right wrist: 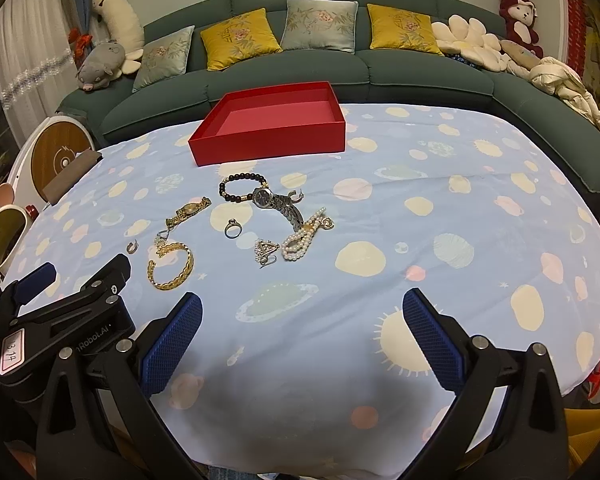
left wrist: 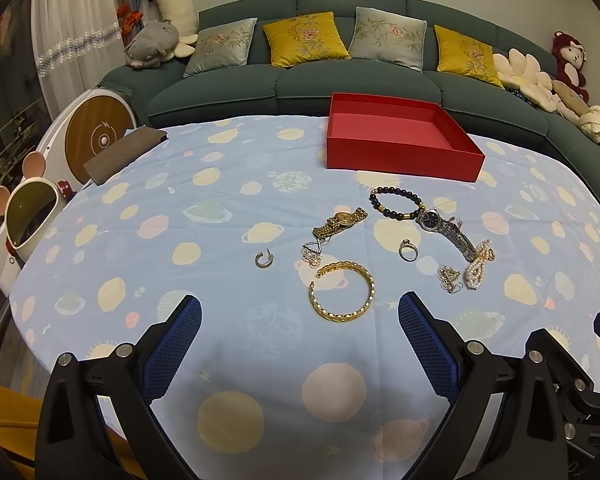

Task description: Organize jewelry

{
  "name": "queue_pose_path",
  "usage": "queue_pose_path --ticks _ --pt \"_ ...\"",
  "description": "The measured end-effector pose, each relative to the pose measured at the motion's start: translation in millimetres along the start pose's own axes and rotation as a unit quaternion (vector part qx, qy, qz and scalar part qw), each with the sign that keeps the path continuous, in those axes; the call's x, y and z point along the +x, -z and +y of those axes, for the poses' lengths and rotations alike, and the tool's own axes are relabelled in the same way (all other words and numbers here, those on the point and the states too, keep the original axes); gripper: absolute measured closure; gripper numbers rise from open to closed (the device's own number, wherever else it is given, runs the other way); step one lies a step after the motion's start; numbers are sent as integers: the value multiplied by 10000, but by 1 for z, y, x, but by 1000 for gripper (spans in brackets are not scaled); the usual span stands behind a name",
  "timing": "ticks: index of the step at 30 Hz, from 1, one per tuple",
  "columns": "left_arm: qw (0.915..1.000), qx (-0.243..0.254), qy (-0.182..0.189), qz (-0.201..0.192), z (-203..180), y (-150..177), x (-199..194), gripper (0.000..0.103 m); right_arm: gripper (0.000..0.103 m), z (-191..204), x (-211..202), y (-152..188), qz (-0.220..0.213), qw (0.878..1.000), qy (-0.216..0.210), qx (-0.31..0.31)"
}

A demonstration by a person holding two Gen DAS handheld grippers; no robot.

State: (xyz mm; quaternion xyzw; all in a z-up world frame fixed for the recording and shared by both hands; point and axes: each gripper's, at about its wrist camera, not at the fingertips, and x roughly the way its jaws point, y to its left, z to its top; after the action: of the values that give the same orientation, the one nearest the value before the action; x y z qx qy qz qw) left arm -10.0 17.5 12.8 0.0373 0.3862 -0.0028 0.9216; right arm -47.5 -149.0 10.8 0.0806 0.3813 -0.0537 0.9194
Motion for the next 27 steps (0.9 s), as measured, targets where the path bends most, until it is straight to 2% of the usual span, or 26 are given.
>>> queue_pose_path --ticks 27 --pt "10000 -12 -21 -29 1 0 -1 7 5 -1 0 0 0 10000 -17 15"
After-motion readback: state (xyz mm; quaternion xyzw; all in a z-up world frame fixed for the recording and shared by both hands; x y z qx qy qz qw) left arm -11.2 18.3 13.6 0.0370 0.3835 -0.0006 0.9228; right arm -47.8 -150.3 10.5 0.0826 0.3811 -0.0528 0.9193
